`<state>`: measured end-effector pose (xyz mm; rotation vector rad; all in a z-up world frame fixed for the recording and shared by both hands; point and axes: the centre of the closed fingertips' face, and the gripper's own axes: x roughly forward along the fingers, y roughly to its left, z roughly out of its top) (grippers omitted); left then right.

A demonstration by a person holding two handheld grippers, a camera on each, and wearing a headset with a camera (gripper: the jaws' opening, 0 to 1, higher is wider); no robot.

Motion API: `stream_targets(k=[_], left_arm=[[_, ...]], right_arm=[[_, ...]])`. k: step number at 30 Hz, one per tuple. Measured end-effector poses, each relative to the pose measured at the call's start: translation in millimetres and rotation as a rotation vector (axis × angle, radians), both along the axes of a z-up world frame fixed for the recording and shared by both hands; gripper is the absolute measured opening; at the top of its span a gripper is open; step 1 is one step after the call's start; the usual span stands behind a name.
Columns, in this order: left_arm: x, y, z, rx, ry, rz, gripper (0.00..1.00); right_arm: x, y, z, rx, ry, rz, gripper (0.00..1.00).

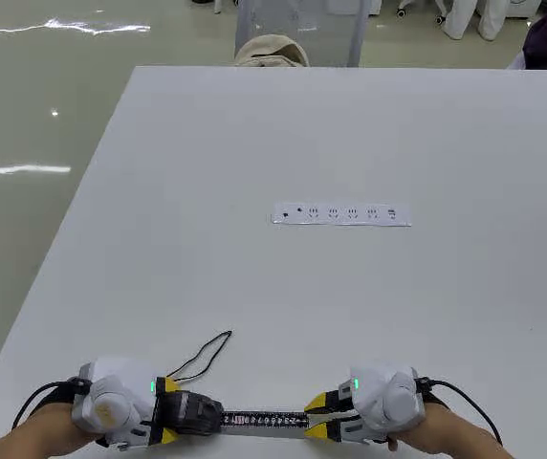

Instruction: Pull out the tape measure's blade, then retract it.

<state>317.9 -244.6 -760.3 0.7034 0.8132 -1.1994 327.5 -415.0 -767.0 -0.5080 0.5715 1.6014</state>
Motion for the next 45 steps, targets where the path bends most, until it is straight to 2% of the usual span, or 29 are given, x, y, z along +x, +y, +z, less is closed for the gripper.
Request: stream_targets(k=[45], left_arm=[[0.1, -1.2, -0.7, -0.005, 0.001, 0.001, 0.30]], right_arm=[[2.9, -29.0, -1.1, -0.019, 0.013, -0.016, 0.10]])
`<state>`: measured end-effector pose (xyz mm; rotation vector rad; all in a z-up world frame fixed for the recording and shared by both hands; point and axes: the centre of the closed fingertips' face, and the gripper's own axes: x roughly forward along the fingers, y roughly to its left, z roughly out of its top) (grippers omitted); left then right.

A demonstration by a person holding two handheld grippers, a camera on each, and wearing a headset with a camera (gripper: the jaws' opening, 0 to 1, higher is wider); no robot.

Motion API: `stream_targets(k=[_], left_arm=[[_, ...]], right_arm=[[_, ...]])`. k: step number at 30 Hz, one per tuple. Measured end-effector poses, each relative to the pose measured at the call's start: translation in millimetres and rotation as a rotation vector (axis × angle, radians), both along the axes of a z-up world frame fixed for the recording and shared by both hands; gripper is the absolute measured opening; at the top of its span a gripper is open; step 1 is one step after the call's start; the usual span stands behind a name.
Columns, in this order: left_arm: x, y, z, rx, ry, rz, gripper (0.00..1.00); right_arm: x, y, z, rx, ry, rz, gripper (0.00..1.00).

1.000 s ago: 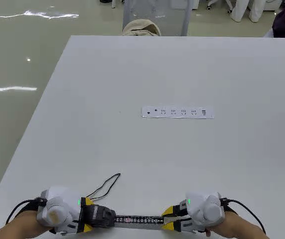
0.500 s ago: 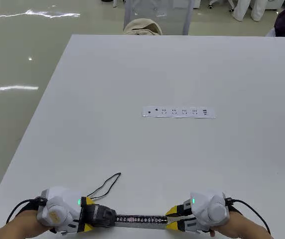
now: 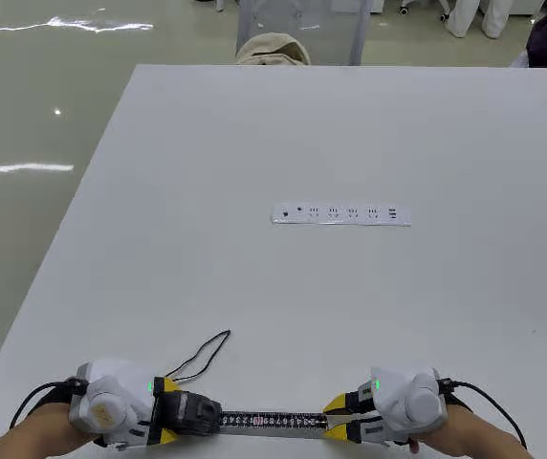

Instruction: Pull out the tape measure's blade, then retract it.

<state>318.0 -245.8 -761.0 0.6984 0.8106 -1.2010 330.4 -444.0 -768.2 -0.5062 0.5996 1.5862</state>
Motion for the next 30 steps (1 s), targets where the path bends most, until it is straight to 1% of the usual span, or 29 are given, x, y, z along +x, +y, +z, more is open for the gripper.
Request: stream_targets(k=[30], left_arm=[[-0.8, 0.2, 1.1, -0.001, 0.000, -0.001, 0.30]], right_arm=[[1.1, -12.3, 2.1, -0.004, 0.000, -0.008, 0.10]])
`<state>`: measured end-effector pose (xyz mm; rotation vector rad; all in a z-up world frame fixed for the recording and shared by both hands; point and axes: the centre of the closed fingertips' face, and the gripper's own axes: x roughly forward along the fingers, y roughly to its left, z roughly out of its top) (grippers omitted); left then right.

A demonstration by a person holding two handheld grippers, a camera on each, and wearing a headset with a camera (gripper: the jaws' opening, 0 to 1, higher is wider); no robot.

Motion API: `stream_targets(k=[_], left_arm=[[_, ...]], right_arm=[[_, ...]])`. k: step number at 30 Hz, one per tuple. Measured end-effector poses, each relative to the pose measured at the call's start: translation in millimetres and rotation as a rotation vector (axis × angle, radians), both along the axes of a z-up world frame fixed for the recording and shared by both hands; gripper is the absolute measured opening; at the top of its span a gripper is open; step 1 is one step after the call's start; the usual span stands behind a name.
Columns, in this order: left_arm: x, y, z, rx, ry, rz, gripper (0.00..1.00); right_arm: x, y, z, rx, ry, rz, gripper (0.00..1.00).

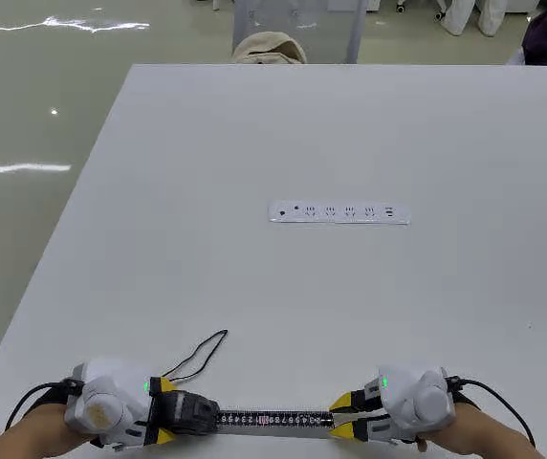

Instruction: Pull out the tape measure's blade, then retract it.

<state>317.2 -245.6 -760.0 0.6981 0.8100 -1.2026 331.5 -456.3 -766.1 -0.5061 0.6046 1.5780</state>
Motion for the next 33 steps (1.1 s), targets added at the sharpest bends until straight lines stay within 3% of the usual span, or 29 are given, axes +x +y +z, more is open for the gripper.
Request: stream_targets(k=[33], left_arm=[[-0.5, -0.7, -0.5, -0.003, 0.005, 0.001, 0.30]], right_arm=[[3.1, -21.8, -0.8, -0.014, 0.009, -0.023, 0.10]])
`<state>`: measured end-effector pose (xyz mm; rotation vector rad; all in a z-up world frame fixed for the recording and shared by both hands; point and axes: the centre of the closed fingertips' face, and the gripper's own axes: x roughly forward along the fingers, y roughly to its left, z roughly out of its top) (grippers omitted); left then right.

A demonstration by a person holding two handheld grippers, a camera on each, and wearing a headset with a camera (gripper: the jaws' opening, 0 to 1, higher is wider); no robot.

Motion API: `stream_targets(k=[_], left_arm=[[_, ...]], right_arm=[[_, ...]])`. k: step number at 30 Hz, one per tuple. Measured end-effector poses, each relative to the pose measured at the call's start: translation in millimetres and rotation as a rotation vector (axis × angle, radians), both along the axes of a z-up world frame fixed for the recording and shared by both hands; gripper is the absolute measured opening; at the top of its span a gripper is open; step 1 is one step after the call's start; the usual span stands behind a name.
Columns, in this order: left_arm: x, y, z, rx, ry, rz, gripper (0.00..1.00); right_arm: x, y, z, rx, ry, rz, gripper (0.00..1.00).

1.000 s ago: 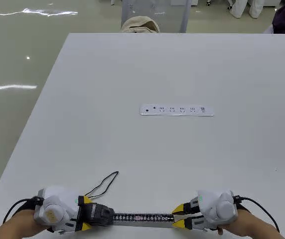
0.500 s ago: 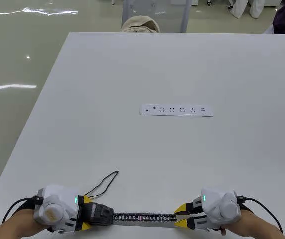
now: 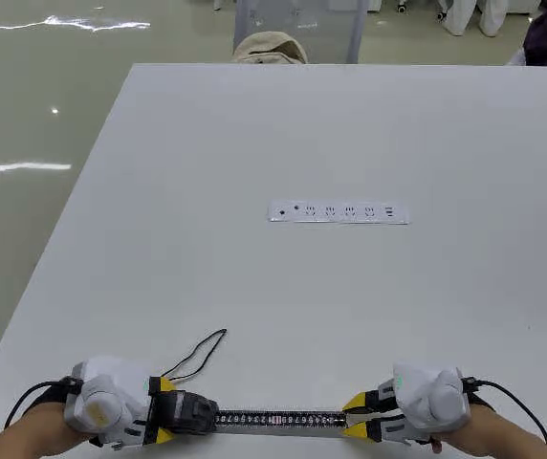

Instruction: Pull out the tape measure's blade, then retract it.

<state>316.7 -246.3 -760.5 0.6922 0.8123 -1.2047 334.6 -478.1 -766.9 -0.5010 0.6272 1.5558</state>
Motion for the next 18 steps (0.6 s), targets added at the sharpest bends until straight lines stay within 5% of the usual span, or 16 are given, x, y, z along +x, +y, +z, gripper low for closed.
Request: stream_targets(k=[18], left_arm=[[-0.5, -0.4, -0.2, -0.002, 0.002, -0.002, 0.30]], right_arm=[[-0.3, -11.8, -2.0, -0.011, 0.010, -0.002, 0.10]])
